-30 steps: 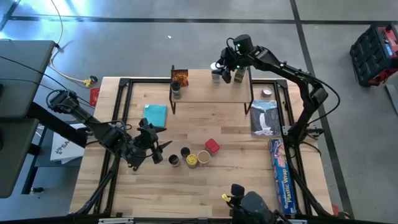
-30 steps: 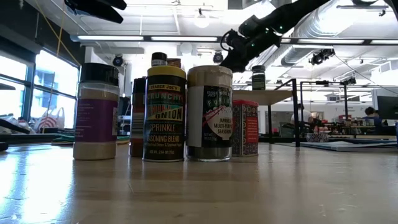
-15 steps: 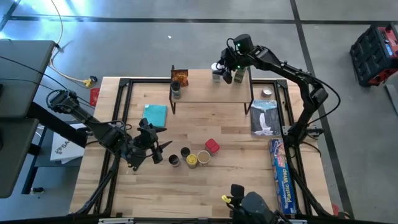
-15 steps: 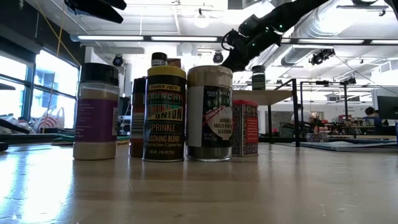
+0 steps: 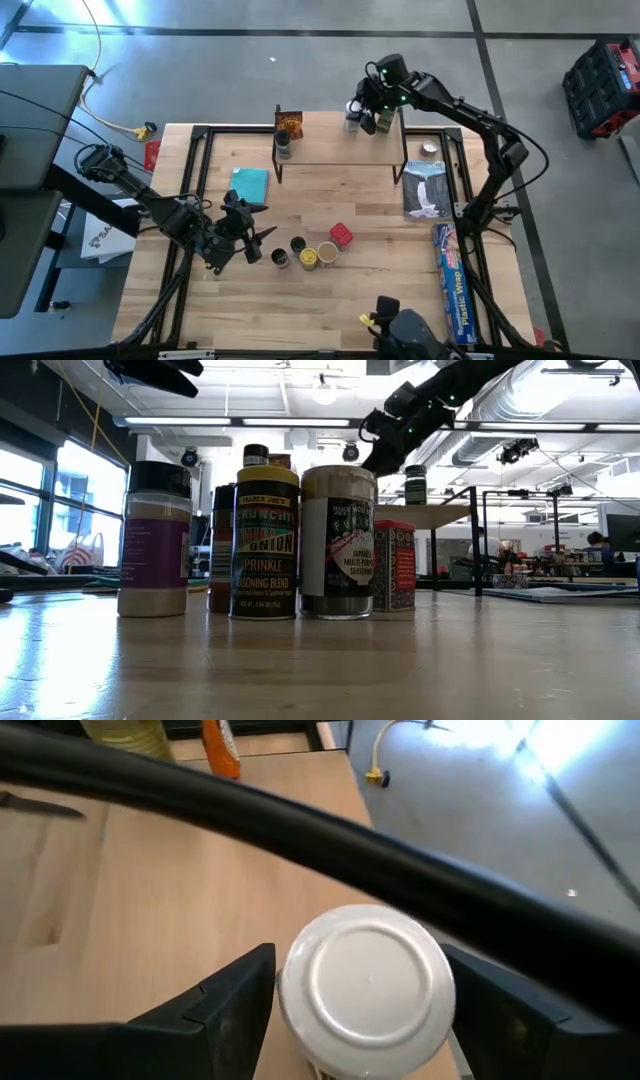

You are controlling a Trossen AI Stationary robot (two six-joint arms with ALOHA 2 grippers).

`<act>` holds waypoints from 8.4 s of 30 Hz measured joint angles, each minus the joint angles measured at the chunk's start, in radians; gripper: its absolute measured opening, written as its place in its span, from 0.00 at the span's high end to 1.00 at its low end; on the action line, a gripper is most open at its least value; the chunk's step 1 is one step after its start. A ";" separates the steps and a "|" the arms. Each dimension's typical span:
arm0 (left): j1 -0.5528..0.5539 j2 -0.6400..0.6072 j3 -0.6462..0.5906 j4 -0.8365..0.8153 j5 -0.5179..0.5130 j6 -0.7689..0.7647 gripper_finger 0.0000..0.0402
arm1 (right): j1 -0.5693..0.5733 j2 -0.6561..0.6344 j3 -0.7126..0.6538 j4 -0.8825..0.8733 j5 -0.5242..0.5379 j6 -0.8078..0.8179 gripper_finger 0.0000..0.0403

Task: Shelf spices
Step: Put the white seasoning bottle on the shelf, then put the red seasoning can on the shelf

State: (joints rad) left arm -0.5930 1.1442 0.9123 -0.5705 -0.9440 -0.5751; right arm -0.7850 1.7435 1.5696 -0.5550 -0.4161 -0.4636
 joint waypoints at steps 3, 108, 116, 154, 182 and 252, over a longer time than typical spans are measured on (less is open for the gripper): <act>0.000 0.000 0.000 0.000 0.000 0.000 0.34 | 0.000 -0.024 0.000 0.005 0.020 -0.007 0.34; -0.023 0.000 0.000 -0.007 -0.016 -0.043 0.34 | 1.285 -0.425 -0.856 0.533 0.945 0.852 0.57; -0.023 0.000 0.000 -0.005 -0.018 -0.043 0.34 | 1.305 -0.350 -0.983 0.672 1.034 1.026 0.35; -0.023 0.001 0.000 -0.006 -0.020 -0.050 0.34 | 1.201 0.106 -0.772 0.747 1.363 1.165 0.47; -0.023 0.001 0.000 -0.004 -0.021 -0.050 0.34 | 0.867 -0.443 -0.575 0.480 0.786 0.482 0.56; -0.023 0.001 0.000 -0.004 -0.016 -0.050 0.34 | 0.360 -0.101 -0.047 0.015 0.379 0.330 0.85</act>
State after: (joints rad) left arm -0.6155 1.1450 0.9123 -0.5747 -0.9600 -0.6247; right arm -0.4252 1.6426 1.5224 -0.5399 -0.0376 -0.1335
